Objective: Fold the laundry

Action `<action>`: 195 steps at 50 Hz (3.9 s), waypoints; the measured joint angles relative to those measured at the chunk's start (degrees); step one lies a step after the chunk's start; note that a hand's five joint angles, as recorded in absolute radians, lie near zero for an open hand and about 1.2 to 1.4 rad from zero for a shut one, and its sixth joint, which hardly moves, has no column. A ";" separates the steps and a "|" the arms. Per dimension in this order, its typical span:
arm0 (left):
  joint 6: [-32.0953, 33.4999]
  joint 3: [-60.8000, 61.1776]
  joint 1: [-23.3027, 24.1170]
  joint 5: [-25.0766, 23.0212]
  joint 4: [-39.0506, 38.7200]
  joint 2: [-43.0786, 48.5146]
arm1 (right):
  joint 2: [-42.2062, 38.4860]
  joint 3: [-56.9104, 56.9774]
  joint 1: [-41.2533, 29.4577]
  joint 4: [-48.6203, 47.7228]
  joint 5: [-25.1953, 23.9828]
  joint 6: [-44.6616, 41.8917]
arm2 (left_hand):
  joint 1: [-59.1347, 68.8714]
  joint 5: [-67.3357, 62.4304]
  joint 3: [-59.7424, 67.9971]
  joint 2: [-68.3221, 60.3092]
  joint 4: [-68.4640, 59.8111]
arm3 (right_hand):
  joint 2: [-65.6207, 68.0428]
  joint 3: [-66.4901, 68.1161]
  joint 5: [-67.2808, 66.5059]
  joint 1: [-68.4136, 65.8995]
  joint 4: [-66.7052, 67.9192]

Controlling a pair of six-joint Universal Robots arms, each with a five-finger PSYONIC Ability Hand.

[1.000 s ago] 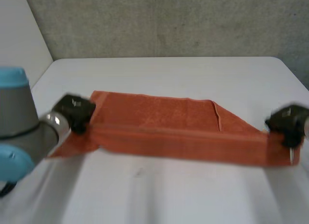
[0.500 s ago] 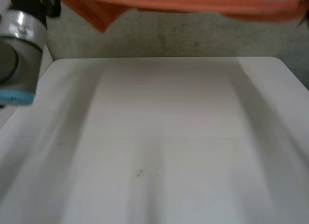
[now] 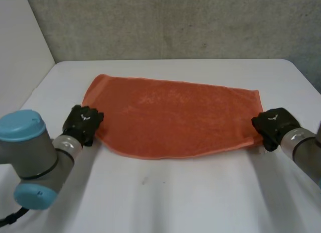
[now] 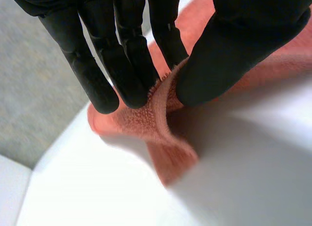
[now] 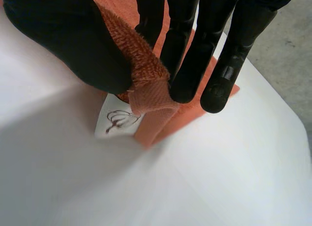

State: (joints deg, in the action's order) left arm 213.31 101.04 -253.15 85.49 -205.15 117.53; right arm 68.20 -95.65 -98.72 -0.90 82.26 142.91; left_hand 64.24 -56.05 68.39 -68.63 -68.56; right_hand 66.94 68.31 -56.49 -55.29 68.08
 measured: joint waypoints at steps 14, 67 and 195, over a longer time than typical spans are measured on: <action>5.63 9.65 -1.37 2.63 33.92 -26.52 | 17.26 -3.90 11.38 31.41 -1.22 -23.81 | 0.00 0.00 0.00 0.00 0.00 | 0.00 0.00 0.00 0.00 0.00; 16.08 -32.73 2.39 -8.47 2.72 19.77 | -14.81 18.10 -1.30 -9.57 11.47 -5.68 | -52.60 53.57 -56.25 57.02 56.92 | -54.70 -56.53 53.02 44.00 -55.12; -4.86 -28.24 -1.96 3.11 6.51 14.64 | -9.03 3.73 -2.07 -9.91 8.35 -2.80 | -9.53 9.66 -11.71 12.75 11.93 | -54.70 -56.53 53.02 44.00 -55.12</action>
State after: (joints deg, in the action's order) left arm 208.45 72.81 -255.11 88.60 -198.64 132.17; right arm 59.17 -91.92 -100.79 -10.81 90.61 140.11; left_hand 54.71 -46.39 56.67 -55.89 -56.62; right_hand 12.23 11.78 -3.47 -11.28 12.96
